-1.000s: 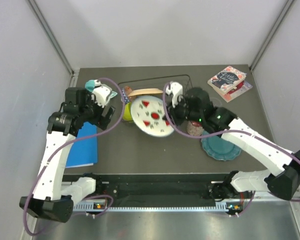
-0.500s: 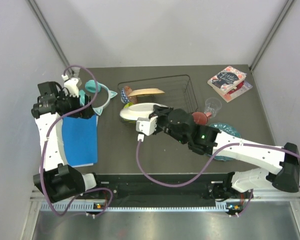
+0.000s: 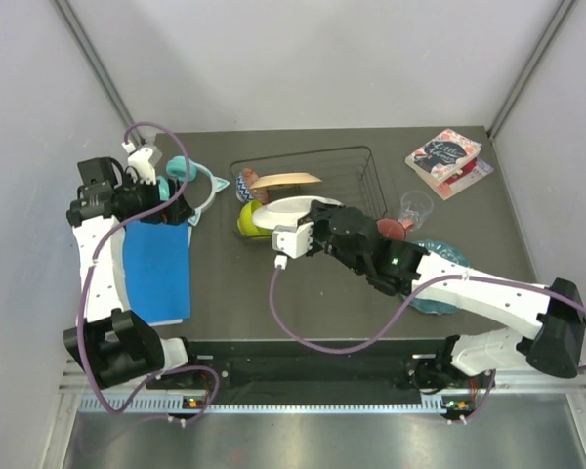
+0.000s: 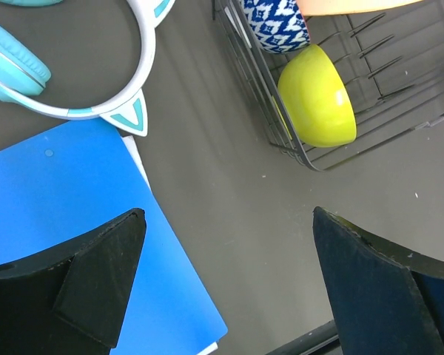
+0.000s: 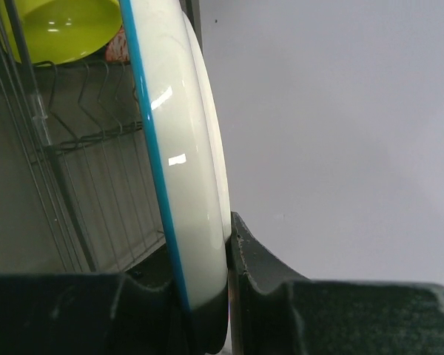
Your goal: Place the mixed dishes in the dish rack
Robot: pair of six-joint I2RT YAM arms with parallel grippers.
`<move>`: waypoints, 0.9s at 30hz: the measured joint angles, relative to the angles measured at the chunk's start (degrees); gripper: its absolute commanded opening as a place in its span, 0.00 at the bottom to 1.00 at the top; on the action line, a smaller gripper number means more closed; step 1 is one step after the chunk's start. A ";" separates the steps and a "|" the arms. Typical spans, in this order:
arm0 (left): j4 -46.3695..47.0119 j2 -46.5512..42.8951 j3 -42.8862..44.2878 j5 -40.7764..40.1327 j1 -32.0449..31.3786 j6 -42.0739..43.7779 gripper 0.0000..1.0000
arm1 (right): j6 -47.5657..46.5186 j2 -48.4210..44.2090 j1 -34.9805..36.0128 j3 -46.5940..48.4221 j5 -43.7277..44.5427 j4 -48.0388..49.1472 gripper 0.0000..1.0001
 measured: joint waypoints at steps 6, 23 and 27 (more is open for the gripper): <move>1.84 0.00 -2.19 0.55 0.00 -0.44 0.99 | 1.42 4.33 -4.90 0.07 -3.10 1.11 0.00; 5.73 0.00 -6.54 1.01 0.00 -1.53 0.99 | 3.91 15.28 -11.30 7.34 -9.44 2.71 0.00; 5.90 0.00 -7.87 1.22 0.00 -1.53 0.99 | 3.89 16.15 -11.74 9.20 -10.19 3.10 0.00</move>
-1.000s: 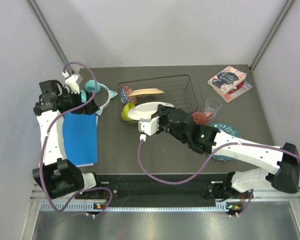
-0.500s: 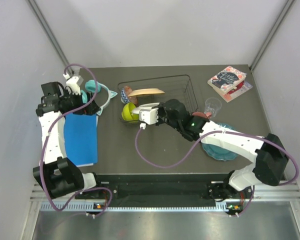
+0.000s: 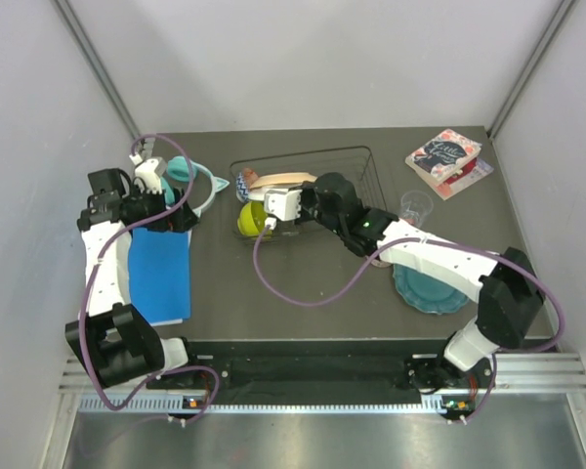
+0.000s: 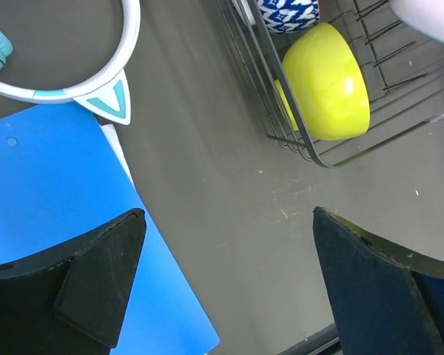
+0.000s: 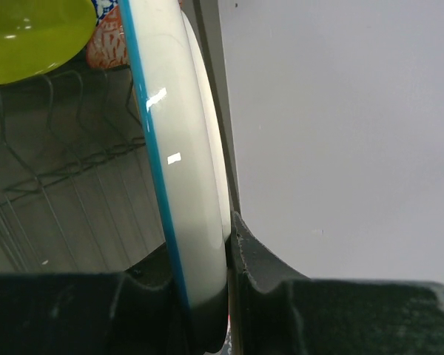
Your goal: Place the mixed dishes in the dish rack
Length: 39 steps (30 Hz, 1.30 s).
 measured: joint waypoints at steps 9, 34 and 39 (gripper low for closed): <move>1.33 0.00 -0.98 0.39 0.00 0.00 0.99 | 0.96 4.61 -2.01 3.43 -2.84 0.39 0.00; 2.97 0.02 -1.49 0.85 0.00 -0.39 0.99 | 3.23 7.87 -5.05 3.48 -5.09 1.68 0.00; 3.34 0.02 -2.03 1.25 0.00 -0.66 0.99 | 3.30 7.87 -5.05 3.48 -5.11 1.68 0.00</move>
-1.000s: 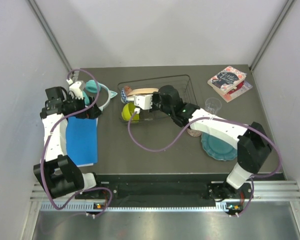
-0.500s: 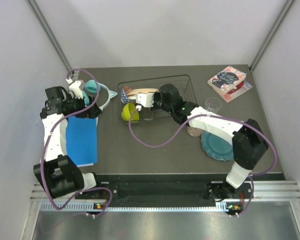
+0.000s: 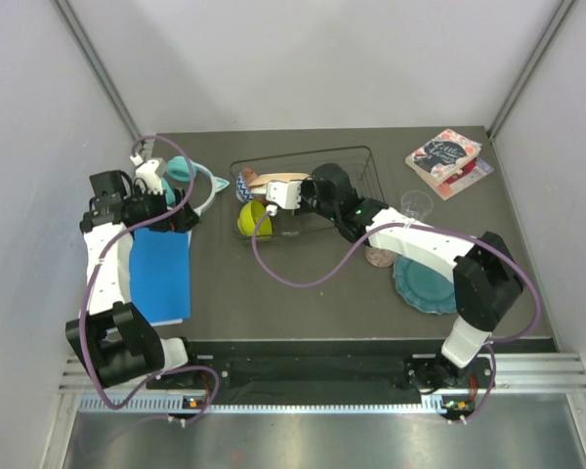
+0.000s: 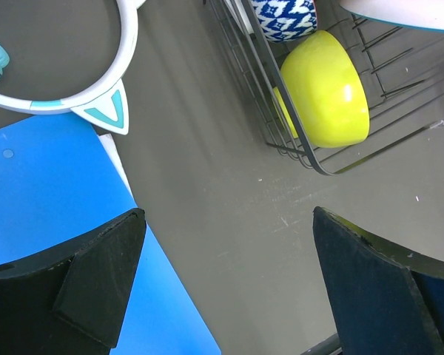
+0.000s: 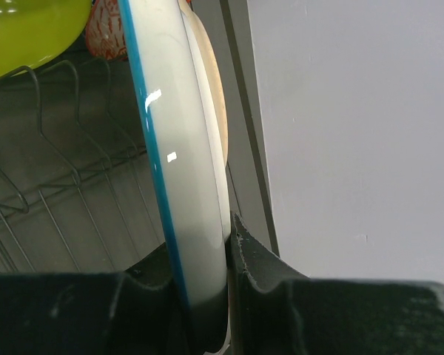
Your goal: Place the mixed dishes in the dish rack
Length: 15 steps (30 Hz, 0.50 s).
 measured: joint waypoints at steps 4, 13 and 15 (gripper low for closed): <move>0.17 0.00 -0.33 0.04 0.00 -0.09 0.99 | 0.61 0.24 0.00 0.00 -0.04 0.22 0.00; 0.57 0.00 -0.68 0.02 0.00 -0.07 0.99 | 2.58 2.14 0.02 -1.81 -0.22 2.21 0.00; 0.55 0.00 -0.79 0.04 0.00 -0.09 0.99 | 2.60 2.14 0.02 -2.40 -0.17 2.34 0.00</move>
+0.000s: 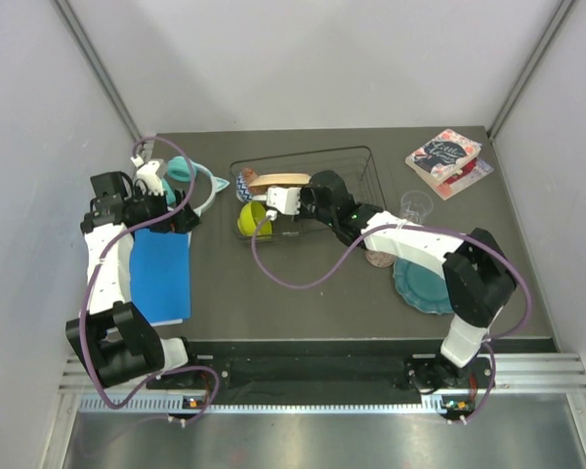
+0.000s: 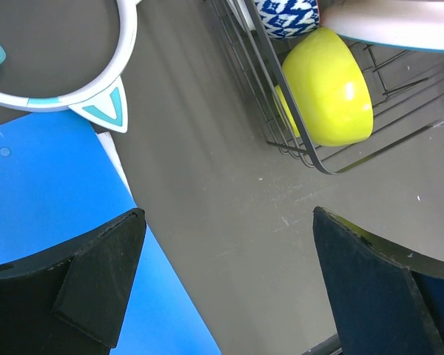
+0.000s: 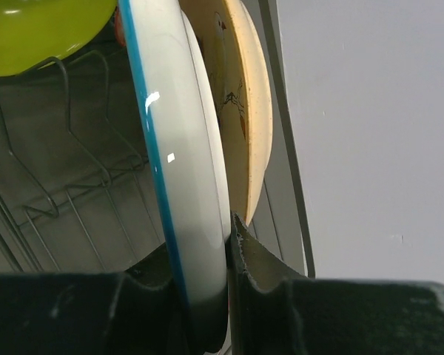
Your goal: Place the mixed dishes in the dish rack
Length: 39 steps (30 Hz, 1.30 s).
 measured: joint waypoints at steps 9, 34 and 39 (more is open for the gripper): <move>0.02 0.02 -0.02 0.00 0.00 -0.02 0.99 | -0.04 3.52 -0.02 0.70 0.94 2.03 0.00; 0.22 0.44 -0.02 0.04 -0.02 -0.02 0.99 | 4.35 3.04 2.14 -0.48 12.44 13.73 0.95; 0.24 0.44 0.00 0.02 -0.15 -0.02 0.99 | 7.21 -3.74 2.14 -4.44 13.38 12.35 0.99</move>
